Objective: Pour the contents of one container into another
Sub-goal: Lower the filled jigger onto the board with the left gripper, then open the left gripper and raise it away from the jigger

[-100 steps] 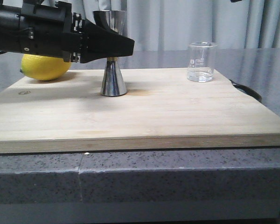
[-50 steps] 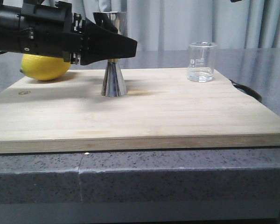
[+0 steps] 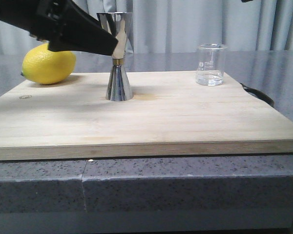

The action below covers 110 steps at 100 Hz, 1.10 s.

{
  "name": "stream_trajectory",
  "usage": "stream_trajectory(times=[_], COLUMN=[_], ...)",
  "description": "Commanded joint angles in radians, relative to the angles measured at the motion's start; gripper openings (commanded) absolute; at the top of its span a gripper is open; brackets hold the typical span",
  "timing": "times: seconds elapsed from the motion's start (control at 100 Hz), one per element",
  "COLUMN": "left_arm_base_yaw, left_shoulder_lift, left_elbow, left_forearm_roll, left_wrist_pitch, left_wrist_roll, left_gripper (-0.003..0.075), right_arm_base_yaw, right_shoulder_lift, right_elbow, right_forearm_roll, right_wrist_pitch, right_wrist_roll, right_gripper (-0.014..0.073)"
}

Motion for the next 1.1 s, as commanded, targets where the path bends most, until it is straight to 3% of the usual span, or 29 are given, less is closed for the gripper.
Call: stream_trajectory(times=[0.0, 0.23, 0.37, 0.56, 0.7, 0.86, 1.09], left_arm_base_yaw=[-0.010, -0.008, -0.008, -0.008, -0.008, -0.008, -0.008], left_shoulder_lift=[-0.115, -0.343, -0.481, -0.629, -0.707, -0.783, -0.909], left_elbow=[-0.021, -0.021, -0.021, -0.021, -0.021, -0.021, 0.057], left_forearm_roll=[0.086, 0.542, 0.800, 1.119, 1.273, 1.427, 1.625], left_wrist_pitch=[-0.014, -0.077, -0.080, -0.013, 0.069, 0.142, 0.097], left_wrist_roll=[-0.136, -0.573, -0.932, -1.415, -1.644, -1.878, -2.173], left_gripper=[0.0517, 0.0516, 0.0516, 0.0516, 0.0516, 0.0515, 0.0514], right_arm_base_yaw=[-0.007, -0.009, -0.009, -0.087, -0.190, -0.293, -0.386], right_shoulder_lift=[-0.015, -0.027, -0.039, -0.047, -0.047, -0.065, -0.163], right_elbow=[-0.025, -0.028, -0.029, -0.070, -0.121, -0.144, -0.144], right_forearm_roll=[0.000, 0.000, -0.007, -0.152, -0.227, -0.230, -0.232], right_wrist_pitch=[-0.069, 0.021, 0.120, 0.307, 0.436, 0.504, 0.506], right_wrist_roll=[-0.005, -0.005, -0.004, 0.127, 0.250, 0.282, 0.316], right_gripper=[0.0597, 0.0597, 0.0597, 0.0597, 0.0597, 0.0597, 0.0597])
